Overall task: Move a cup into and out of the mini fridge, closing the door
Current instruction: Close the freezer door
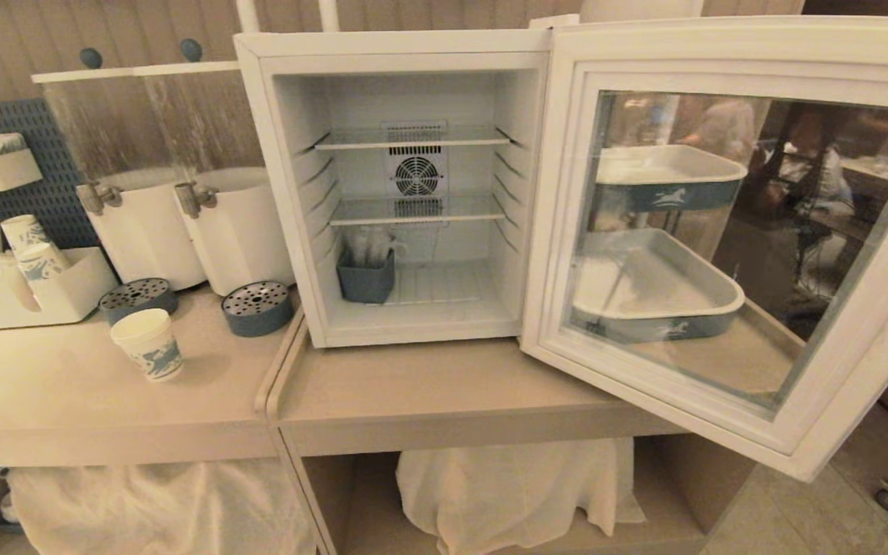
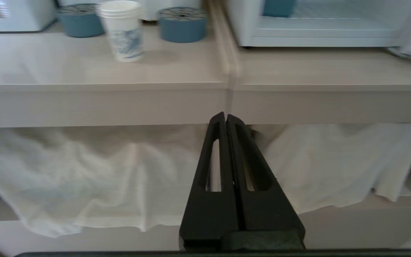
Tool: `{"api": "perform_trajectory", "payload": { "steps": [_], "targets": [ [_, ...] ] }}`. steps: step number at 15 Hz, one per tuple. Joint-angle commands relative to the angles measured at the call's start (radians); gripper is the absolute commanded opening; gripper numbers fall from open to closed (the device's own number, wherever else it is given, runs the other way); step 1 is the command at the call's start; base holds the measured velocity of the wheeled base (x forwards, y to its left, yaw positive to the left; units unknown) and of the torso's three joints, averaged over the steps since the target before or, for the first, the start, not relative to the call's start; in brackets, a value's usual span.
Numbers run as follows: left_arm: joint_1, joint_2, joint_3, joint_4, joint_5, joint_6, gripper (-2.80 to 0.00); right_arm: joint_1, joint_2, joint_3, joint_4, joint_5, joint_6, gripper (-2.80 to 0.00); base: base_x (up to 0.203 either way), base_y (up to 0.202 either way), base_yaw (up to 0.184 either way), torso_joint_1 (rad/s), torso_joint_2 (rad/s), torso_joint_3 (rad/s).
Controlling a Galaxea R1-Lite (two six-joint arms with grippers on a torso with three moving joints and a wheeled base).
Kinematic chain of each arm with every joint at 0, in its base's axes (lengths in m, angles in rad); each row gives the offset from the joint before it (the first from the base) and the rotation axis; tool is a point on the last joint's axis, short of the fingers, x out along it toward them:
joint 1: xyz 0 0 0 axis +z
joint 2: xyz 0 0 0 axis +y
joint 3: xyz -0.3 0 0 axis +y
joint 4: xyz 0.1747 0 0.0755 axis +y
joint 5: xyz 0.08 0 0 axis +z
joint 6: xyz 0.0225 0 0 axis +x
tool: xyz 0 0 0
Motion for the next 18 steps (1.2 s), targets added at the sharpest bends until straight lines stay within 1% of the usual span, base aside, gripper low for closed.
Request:
{"api": "perform_trajectory", "payload": {
  "steps": [1,4,6,9,10,12,14,15,17,18],
  "targets": [
    [0.000,0.001,0.002,-0.001,0.000,0.000,-2.80,0.000,0.002,0.000,0.001,0.000,-0.001,-2.80,0.000,-0.196,-0.011,0.006,0.00,0.002],
    [0.000,0.001,0.002,-0.001,0.000,0.000,-2.80,0.000,0.002,0.000,0.001,0.000,-0.001,-2.80,0.000,-0.192,-0.012,0.000,0.00,0.004],
    [0.000,0.001,0.002,-0.001,0.000,0.000,-2.80,0.000,0.004,0.000,0.001,0.000,-0.001,-2.80,0.000,-0.127,-0.011,-0.002,0.00,0.006],
    [0.000,0.001,0.002,-0.001,0.000,0.000,-2.80,0.000,0.011,0.000,-0.001,-0.001,0.003,-2.80,0.000,0.000,0.000,0.000,0.00,0.000],
    [0.000,0.001,0.002,-0.001,0.000,0.000,-2.80,0.000,0.006,0.004,-0.011,-0.007,0.033,-2.80,0.000,0.000,0.000,0.000,0.00,0.000],
    [0.000,0.001,0.002,-0.001,0.000,0.000,-2.80,0.000,-0.006,-0.018,-0.020,-0.024,0.035,-2.80,0.000,0.000,0.000,0.000,0.00,0.000],
    [0.000,0.001,0.002,-0.001,0.000,0.000,-2.80,0.001,0.019,-0.154,-0.019,-0.066,0.038,-2.80,0.000,0.000,0.000,0.000,0.00,0.000],
    [0.000,0.001,0.002,-0.001,0.000,0.000,-2.80,0.004,0.064,-0.252,-0.015,-0.093,0.056,-2.80,0.000,0.000,0.000,0.000,0.00,0.000],
    [0.000,0.001,0.002,-0.001,0.000,0.000,-2.80,0.011,0.265,-0.466,-0.012,-0.164,0.092,-2.80,0.000,0.000,0.000,0.000,0.00,0.000],
    [0.000,0.001,0.002,-0.001,0.000,0.000,-2.80,0.012,0.410,-0.554,-0.012,-0.194,0.111,-2.80,0.000,0.000,0.000,0.000,0.00,0.000]
  ]
}}
